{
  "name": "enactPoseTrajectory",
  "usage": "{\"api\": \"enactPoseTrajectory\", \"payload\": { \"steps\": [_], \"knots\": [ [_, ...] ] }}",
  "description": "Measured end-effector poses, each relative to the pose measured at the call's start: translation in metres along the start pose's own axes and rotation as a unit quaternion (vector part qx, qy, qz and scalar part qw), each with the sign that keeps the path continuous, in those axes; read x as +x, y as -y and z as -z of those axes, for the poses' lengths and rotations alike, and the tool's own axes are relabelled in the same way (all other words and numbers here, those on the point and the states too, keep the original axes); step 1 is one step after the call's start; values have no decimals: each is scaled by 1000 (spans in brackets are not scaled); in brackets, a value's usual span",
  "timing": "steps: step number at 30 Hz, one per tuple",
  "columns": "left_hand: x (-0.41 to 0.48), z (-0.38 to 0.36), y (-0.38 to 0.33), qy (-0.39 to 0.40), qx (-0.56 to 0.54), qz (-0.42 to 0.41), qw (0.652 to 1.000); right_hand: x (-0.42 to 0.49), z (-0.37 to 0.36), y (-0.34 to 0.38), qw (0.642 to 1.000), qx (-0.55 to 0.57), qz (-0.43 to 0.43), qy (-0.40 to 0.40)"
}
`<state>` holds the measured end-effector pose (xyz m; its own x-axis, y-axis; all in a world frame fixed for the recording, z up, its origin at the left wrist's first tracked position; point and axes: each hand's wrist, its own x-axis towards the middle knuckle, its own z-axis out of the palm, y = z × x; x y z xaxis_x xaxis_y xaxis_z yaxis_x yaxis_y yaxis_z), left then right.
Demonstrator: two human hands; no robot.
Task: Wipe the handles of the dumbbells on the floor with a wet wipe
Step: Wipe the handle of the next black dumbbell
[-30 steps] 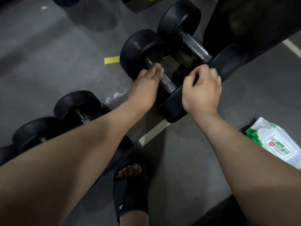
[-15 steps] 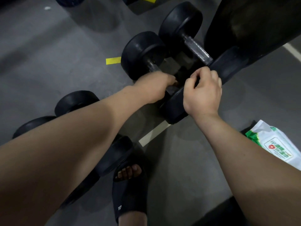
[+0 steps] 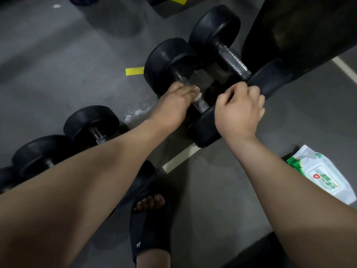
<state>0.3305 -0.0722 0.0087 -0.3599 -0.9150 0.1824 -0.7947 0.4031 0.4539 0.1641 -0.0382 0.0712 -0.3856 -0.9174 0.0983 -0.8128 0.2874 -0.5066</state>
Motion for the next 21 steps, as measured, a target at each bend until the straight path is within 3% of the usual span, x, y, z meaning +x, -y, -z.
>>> {"api": "enactPoseTrajectory", "payload": {
  "steps": [3,5,8,12,17,21],
  "knots": [
    [-3,-8,-5,-21,-6,-6,1000,-2,0,5,999,-17,-27,34],
    [-9,-10,-10,-26,36,-56,997,-3,-1,6,998,-15,-31,48],
    [-8,0,-14,-13,49,-87,995,-6,-5,7,999,-35,-1,24],
    [10,17,-7,6,44,-61,997,-5,-9,6,998,-54,21,3],
    [11,21,-6,40,32,45,998,-6,-11,4,999,-49,20,-6],
    [-7,14,-2,59,59,4,997,-6,-12,4,999,-50,19,-12]
  ]
}}
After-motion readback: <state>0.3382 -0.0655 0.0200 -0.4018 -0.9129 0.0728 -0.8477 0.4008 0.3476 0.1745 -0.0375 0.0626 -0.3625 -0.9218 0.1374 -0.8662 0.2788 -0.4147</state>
